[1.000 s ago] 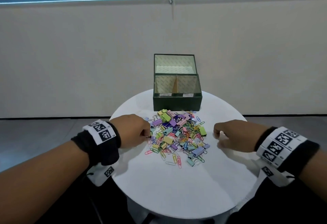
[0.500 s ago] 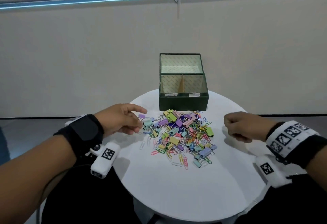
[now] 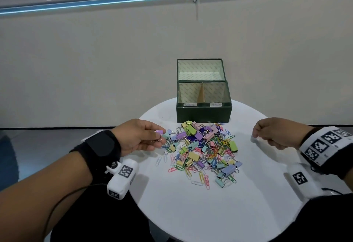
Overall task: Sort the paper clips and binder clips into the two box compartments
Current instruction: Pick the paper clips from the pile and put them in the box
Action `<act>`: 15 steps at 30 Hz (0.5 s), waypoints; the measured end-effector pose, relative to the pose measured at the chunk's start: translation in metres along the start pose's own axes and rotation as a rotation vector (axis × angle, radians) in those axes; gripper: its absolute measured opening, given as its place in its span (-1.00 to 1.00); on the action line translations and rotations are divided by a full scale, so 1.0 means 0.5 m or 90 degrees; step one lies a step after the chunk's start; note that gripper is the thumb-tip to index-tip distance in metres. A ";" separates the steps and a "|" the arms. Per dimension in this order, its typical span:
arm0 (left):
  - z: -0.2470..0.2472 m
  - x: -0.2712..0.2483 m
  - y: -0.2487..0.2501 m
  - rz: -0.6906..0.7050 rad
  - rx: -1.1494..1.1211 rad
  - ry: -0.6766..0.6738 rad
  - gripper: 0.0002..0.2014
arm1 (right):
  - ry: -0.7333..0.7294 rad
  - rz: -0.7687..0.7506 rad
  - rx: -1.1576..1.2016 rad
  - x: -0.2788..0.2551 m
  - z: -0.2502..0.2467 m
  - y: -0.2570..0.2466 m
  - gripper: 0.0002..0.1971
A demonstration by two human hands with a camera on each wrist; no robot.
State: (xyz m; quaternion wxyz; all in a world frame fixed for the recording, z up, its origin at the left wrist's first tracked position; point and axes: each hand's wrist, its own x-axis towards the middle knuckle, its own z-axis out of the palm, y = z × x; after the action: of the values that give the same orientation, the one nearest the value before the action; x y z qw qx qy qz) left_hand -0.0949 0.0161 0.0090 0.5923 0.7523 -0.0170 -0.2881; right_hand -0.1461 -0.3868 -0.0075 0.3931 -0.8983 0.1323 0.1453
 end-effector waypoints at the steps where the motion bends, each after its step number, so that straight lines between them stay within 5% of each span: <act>1: 0.001 0.002 0.001 0.007 0.016 0.008 -0.82 | 0.029 -0.016 -0.129 0.001 -0.002 0.001 -0.85; 4: 0.004 0.009 0.003 0.027 0.066 0.036 -0.84 | 0.090 -0.033 -0.406 -0.001 0.008 -0.006 -0.84; 11: 0.010 0.014 0.007 0.064 0.166 0.114 -0.77 | 0.075 -0.039 -0.446 0.003 0.036 -0.025 -0.94; 15: 0.015 -0.002 0.014 0.117 0.547 0.113 -0.62 | 0.075 -0.040 -0.482 -0.004 0.042 -0.035 -0.92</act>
State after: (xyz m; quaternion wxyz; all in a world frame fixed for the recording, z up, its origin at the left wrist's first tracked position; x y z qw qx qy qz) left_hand -0.0970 0.0078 0.0146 0.2480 0.9472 -0.1510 -0.1358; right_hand -0.1449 -0.3592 -0.0088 0.0292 -0.9903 0.0638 0.1197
